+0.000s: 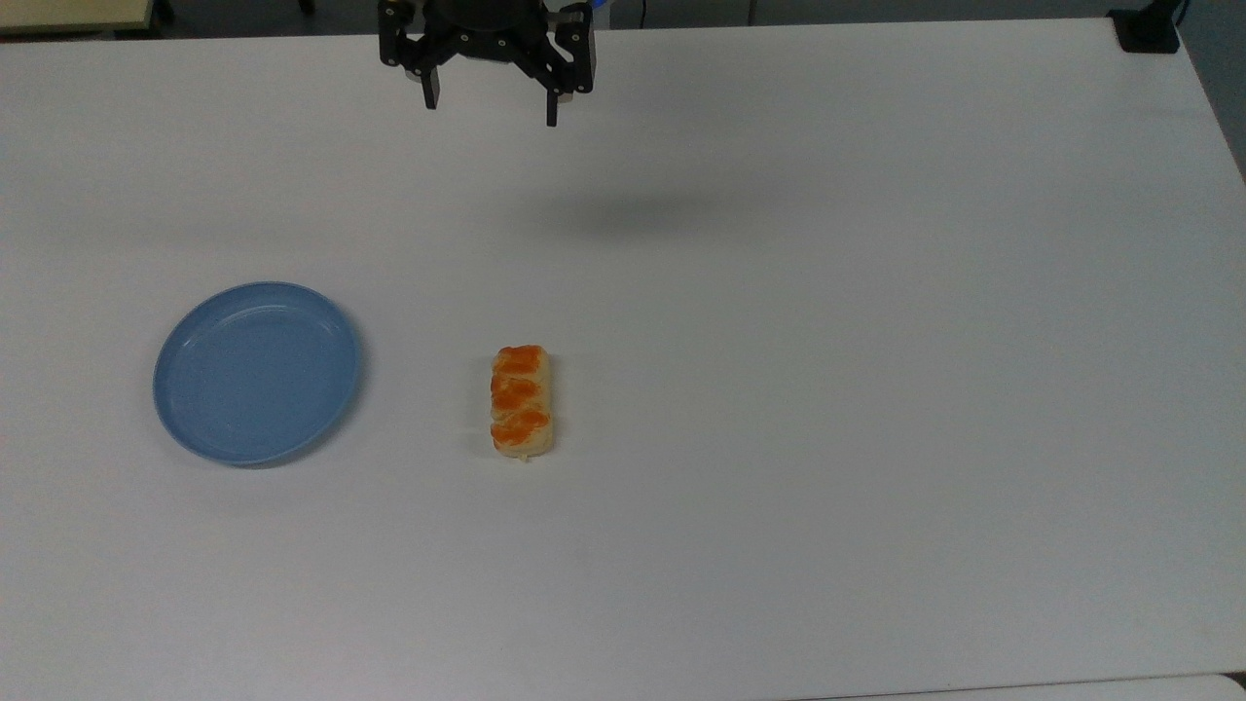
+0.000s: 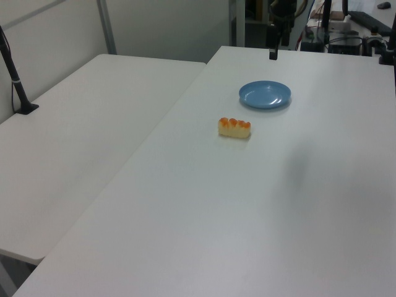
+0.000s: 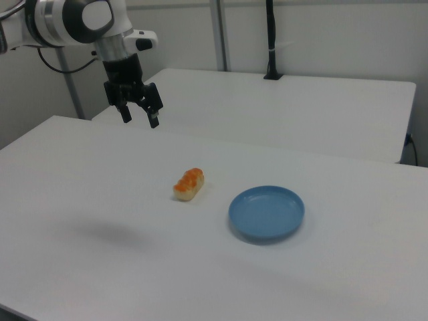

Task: Put the bread onto the plate
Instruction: 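Lower the open gripper down over the orange-topped bread roll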

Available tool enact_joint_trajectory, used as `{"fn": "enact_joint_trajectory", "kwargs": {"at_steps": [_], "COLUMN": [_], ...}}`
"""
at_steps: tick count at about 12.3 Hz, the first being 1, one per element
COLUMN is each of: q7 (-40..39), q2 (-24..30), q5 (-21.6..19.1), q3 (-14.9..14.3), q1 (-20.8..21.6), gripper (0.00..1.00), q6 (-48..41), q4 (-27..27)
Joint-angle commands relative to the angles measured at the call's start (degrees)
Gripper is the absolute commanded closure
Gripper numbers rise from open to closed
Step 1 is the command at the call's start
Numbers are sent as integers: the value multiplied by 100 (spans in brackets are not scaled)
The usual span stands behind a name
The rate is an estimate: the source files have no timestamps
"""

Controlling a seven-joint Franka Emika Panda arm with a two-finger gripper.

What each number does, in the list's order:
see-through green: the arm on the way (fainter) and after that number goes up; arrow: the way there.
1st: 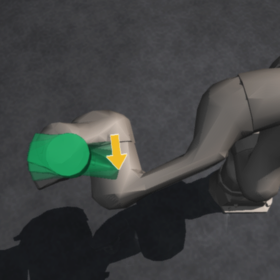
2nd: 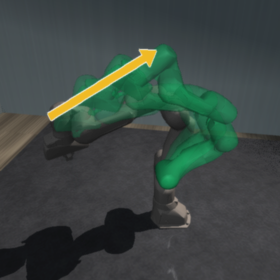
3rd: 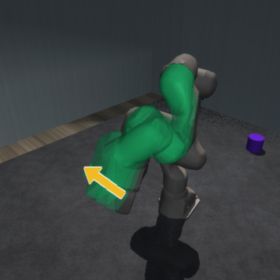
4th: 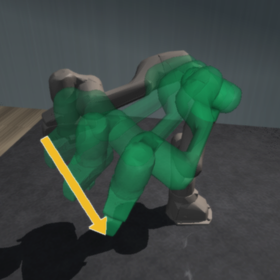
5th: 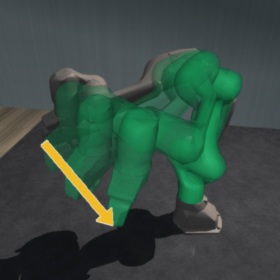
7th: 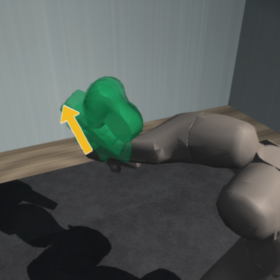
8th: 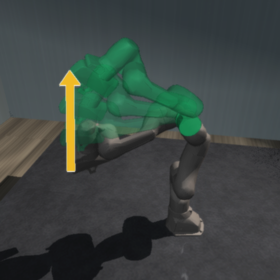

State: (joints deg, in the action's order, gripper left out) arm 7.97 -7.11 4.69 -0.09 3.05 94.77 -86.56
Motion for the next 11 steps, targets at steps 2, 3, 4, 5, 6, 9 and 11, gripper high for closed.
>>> {"fn": "enact_joint_trajectory", "kwargs": {"at_steps": [2, 3, 4, 5, 6, 9, 11], "q7": [-137, -146, -146, -146, -146, -408, -489], "q2": [157, 140, 131, 131, 105, -149, -456], "q5": [-92, -100, -92, -92, -92, -100, -100], "q3": [-35, -35, -35, -35, -35, -35, -35], "q1": [-6, 2, 2, -6, 2, 2, -24], "gripper": [0, 0, 0, 0, 0, 0, 0], "q6": [-134, -125, -125, -116, -90, 163, 593], "q4": [-160, -160, -160, -160, -160, -160, -160]}}
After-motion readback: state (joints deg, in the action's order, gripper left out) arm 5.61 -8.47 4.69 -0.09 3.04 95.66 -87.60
